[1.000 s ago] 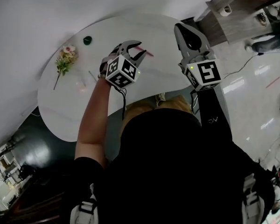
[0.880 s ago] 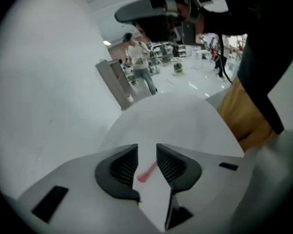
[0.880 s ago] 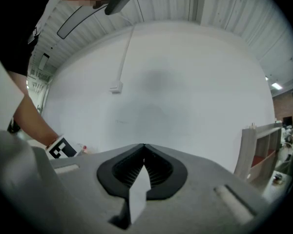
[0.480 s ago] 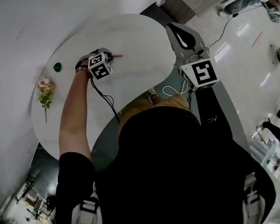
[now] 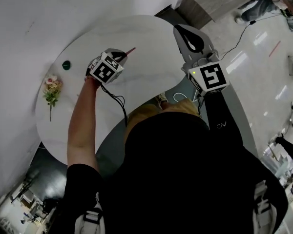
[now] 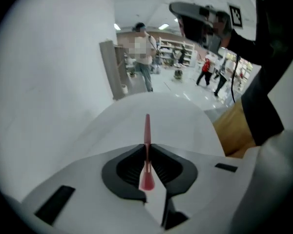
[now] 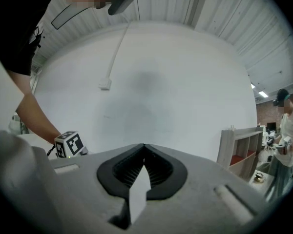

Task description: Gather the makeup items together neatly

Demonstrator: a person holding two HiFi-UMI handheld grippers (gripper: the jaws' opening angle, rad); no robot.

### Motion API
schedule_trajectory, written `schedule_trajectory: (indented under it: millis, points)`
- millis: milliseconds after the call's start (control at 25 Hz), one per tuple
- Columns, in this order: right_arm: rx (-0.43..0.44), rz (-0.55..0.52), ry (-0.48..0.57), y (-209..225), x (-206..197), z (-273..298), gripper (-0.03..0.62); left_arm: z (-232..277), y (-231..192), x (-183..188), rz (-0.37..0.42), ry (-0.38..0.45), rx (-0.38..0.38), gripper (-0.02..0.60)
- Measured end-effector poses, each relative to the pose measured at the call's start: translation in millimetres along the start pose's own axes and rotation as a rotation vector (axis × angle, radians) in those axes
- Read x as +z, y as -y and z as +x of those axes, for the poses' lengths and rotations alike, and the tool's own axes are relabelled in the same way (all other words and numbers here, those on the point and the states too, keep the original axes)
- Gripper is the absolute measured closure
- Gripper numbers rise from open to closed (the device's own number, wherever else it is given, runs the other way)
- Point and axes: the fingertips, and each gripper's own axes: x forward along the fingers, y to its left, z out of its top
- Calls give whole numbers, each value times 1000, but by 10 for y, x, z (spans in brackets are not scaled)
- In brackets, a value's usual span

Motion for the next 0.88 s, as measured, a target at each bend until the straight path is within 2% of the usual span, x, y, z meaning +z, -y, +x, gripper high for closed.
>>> schedule_trajectory:
  millis: [200, 360, 560, 720, 800, 880]
  points:
    - [97, 31, 67, -278, 163, 216, 589, -786, -125, 352, -276, 259, 207, 537]
    - [196, 26, 120, -573, 310, 387, 589, -1382, -122, 379, -473, 458, 358, 537]
    - [319, 51, 177, -960, 511, 572, 589, -1996, -106, 273, -585, 587, 552, 537]
    - [397, 61, 191, -1273, 662, 736, 589, -2556, -55, 178, -697, 734, 698, 537]
    - [431, 77, 184, -1408, 684, 825, 589, -2686, -32, 106, -727, 767, 745, 537]
    - [471, 75, 177, -1541, 659, 891, 589, -2699, -39, -19, -761, 763, 772, 536]
